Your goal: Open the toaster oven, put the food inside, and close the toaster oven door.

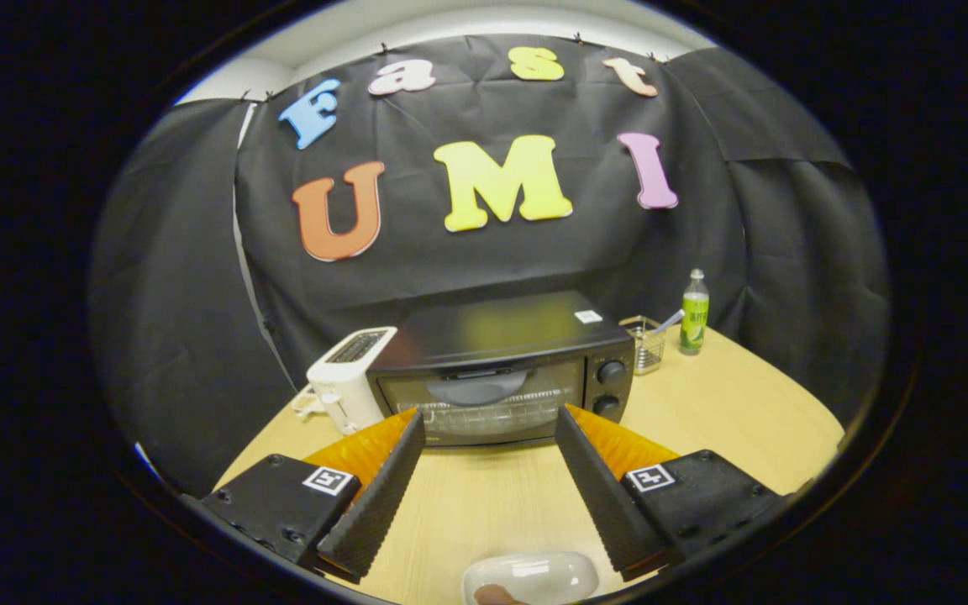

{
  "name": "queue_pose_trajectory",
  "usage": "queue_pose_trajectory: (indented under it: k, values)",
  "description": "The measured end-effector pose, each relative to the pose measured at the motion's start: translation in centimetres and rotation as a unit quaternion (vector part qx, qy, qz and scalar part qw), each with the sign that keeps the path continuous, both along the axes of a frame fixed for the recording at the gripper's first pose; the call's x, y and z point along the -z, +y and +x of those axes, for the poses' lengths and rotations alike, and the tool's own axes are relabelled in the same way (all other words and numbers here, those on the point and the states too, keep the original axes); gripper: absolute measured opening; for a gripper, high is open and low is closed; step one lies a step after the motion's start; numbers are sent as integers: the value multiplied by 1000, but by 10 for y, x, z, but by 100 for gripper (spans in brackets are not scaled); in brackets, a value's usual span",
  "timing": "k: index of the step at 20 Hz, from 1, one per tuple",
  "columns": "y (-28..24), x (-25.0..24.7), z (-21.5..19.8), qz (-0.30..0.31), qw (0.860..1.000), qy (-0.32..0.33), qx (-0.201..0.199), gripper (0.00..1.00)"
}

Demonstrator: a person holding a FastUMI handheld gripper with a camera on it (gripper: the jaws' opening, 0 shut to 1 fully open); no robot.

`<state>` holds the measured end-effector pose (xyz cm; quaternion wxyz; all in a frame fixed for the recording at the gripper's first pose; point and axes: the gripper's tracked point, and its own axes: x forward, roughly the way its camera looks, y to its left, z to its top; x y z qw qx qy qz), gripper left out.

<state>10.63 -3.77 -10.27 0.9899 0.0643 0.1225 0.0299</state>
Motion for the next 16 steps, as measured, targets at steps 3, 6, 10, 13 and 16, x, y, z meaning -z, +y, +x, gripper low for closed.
queue_pose_trajectory:
  k: [3,6,10,13,16]
  values:
    - [12,-57,-43,-14,999,-36,-15,100]
    - [12,-117,-87,-12,996,-93,-15,100]
    - [-2,-158,-132,-65,988,-142,11,100]
    - [-1,-142,-174,-95,985,-147,-5,100]
    - [4,-120,-208,-99,982,-162,-18,100]
